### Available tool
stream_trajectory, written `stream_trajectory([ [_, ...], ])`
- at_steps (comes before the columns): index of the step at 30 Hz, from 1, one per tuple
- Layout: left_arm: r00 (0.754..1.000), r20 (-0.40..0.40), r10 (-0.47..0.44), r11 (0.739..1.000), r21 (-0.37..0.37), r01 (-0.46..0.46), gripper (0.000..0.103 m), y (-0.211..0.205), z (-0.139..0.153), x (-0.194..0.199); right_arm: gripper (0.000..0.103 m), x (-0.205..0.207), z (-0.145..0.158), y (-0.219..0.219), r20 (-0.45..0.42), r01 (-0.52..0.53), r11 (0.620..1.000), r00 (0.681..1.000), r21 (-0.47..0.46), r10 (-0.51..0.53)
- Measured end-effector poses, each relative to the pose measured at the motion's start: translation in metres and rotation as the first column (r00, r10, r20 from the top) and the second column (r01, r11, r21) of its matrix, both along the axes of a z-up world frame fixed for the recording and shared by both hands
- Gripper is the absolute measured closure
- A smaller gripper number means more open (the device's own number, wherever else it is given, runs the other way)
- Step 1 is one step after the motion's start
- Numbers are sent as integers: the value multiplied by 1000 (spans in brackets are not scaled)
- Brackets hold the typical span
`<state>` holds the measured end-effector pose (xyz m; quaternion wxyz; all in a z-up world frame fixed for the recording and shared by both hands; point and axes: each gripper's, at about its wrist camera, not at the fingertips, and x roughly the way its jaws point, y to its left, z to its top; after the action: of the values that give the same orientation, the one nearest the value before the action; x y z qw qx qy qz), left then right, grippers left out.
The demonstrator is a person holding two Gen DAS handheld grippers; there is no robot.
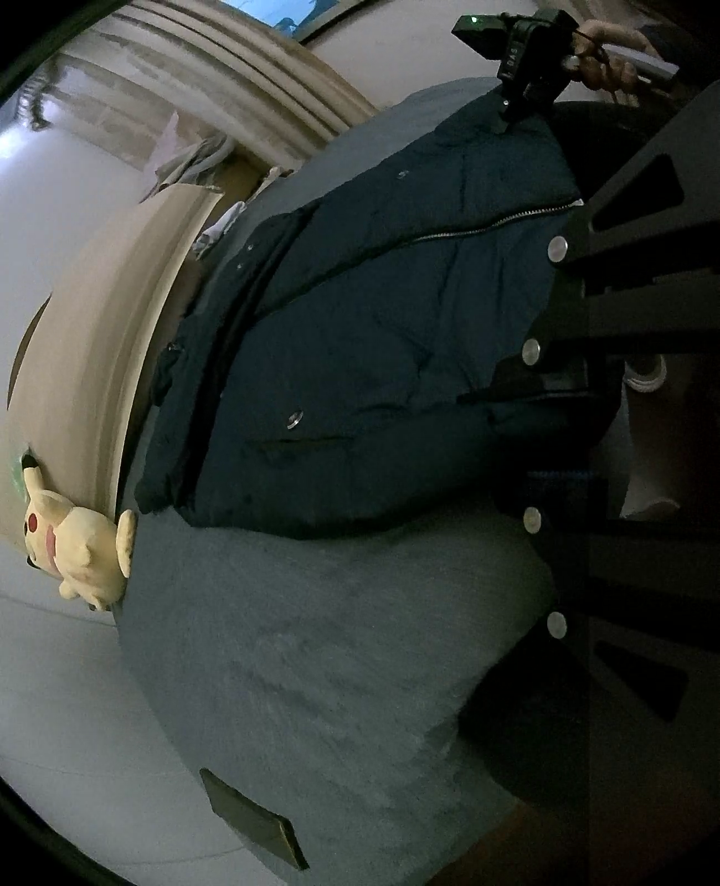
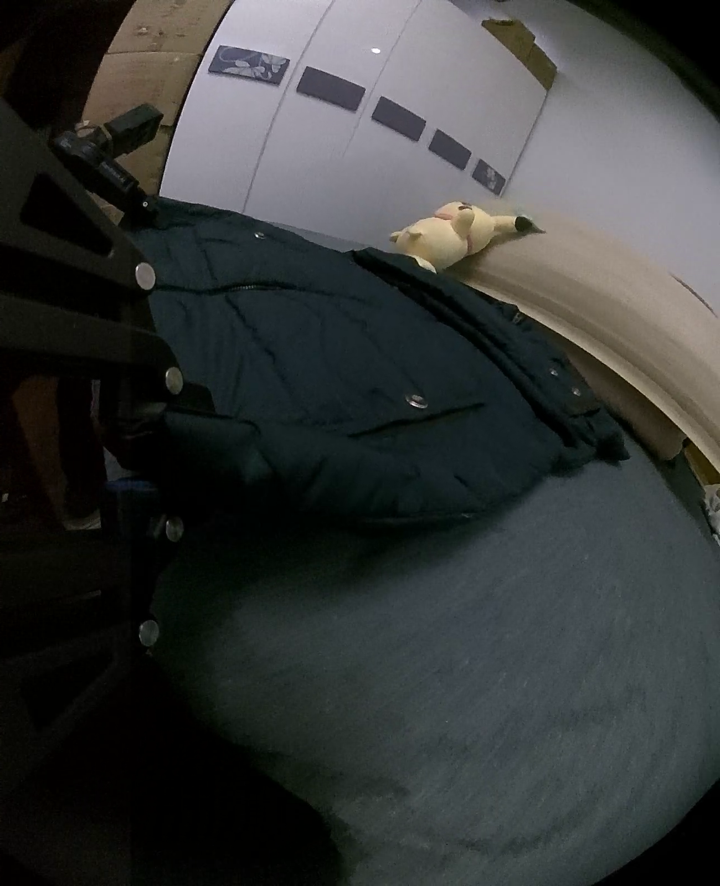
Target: Fold large clothes
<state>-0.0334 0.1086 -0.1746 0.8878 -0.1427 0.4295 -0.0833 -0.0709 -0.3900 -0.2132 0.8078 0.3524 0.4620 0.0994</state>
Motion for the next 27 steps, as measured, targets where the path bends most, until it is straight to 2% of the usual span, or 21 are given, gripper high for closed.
stream_trajectory([
  [9,1000,7,-6,1000,21,6,85,-2,1,-6,91,-5,5,6,3,-7,1000,1000,-24,7],
  [15,1000,4,-9,998,66,9,85,-4,0,-8,91,2,3,10,-4,-4,1000,1000,-30,4],
  [27,1000,-1,-11,996,83,12,85,-4,-2,-11,91,4,-1,10,-22,-7,999,1000,-40,6],
])
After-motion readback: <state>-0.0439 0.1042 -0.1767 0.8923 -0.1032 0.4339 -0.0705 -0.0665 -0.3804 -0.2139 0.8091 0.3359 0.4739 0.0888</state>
